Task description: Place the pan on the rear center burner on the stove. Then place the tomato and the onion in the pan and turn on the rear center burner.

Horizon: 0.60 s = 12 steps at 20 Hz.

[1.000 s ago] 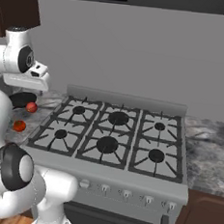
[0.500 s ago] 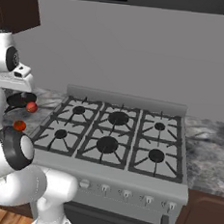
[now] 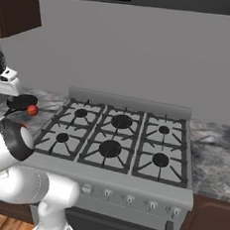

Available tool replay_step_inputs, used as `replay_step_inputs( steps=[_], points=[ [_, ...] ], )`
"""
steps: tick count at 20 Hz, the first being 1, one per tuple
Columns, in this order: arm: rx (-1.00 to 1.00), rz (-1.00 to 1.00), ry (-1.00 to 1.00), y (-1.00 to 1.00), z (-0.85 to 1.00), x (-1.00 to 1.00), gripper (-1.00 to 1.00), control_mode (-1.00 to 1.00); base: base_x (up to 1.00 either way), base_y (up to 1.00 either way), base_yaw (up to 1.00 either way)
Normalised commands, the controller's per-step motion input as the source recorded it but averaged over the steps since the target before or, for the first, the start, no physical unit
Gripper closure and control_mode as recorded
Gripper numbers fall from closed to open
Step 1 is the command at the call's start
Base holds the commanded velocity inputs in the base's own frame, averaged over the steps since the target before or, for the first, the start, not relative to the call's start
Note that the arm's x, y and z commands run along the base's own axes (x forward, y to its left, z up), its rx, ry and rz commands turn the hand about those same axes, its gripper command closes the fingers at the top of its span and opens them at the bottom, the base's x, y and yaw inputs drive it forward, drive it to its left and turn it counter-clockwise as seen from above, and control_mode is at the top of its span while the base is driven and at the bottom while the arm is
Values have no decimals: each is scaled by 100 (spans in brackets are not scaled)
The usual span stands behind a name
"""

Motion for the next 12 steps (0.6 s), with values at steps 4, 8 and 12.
replay_step_inputs(
  steps=[4,8,12],
  points=[
    [0,1,-6,47,-20,0,-100,-100,0,0,0],
    [0,1,-2,43,-28,0,-100,-100,0,0,0],
    [0,1,-1,40,-30,2,-100,-100,0,0,0]
  ],
)
